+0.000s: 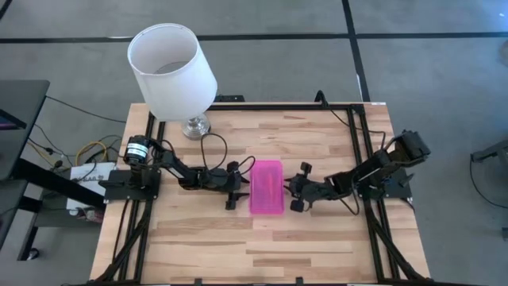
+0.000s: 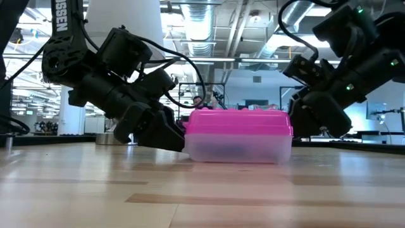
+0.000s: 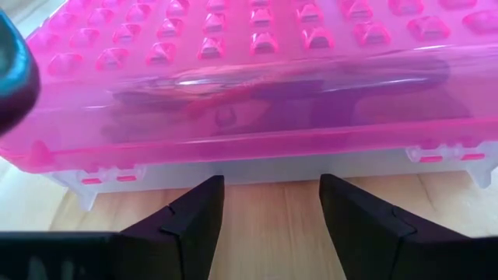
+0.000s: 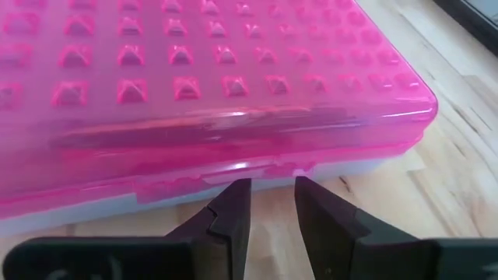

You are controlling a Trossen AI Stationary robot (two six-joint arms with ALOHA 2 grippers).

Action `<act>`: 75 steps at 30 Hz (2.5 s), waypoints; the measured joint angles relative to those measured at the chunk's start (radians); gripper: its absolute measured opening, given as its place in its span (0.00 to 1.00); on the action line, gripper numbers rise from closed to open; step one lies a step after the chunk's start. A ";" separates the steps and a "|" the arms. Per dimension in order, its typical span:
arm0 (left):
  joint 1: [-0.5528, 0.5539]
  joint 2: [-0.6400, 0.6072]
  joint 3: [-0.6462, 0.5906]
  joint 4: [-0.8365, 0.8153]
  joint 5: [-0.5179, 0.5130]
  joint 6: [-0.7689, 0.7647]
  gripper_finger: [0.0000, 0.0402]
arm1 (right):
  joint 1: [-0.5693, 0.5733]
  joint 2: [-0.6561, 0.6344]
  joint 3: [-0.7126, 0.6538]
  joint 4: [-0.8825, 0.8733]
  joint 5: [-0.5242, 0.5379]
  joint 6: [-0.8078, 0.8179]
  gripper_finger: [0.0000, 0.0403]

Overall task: Pick & place school supplies into a supply box
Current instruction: Close the pink supply box

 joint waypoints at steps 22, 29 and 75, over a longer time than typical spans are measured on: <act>-0.002 -0.002 -0.019 0.016 -0.038 -0.022 0.52 | -0.001 0.000 0.002 0.015 -0.003 0.001 0.25; -0.001 -0.002 -0.021 0.024 -0.040 -0.022 0.52 | -0.001 0.000 0.002 0.012 -0.005 0.009 0.25; -0.006 -0.003 -0.021 -0.038 -0.075 -0.071 0.52 | -0.010 -0.002 0.003 -0.068 0.004 0.067 0.25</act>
